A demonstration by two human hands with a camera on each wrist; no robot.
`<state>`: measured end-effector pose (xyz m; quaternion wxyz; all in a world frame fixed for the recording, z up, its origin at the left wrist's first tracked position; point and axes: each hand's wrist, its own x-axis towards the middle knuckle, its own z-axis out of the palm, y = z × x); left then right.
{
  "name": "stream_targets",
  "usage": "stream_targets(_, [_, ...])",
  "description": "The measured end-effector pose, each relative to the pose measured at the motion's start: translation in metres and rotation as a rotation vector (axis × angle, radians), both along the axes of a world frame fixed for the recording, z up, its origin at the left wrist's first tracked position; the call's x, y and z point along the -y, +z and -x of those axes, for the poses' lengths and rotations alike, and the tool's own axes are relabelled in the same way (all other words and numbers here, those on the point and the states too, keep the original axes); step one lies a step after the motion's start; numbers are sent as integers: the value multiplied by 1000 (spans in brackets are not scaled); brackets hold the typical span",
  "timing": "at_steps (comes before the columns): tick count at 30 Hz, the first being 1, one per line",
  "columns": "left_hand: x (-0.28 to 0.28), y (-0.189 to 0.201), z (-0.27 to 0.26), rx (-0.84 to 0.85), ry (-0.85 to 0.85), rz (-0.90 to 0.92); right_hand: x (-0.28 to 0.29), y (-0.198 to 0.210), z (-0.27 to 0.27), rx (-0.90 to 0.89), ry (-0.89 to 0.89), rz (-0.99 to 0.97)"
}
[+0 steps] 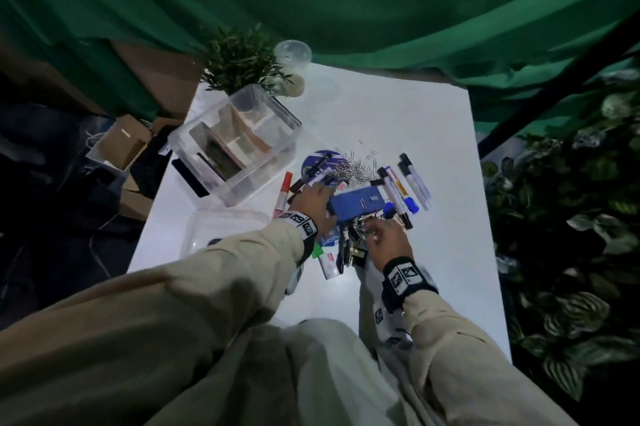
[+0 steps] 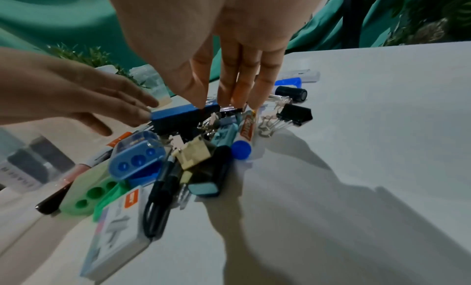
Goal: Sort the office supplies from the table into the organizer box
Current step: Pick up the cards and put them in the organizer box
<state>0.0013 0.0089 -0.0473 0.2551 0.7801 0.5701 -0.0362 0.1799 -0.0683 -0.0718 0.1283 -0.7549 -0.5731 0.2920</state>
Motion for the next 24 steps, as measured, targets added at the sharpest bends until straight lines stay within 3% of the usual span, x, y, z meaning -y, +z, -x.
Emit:
stream_targets(7, [4,-14,-44,-107,35,-37,1,3,-18,6,202,124])
stream_targets(13, [2,-15,-54,-246,4,-98,-11,15,-31,-98,149,171])
stream_targets(18, [-4,0,-43,-133,64,-79,-16,15,-42,-210,90,172])
stream_targets(24, [-13,35,0,158,163,-58,-28,25,-45,-295,-15,130])
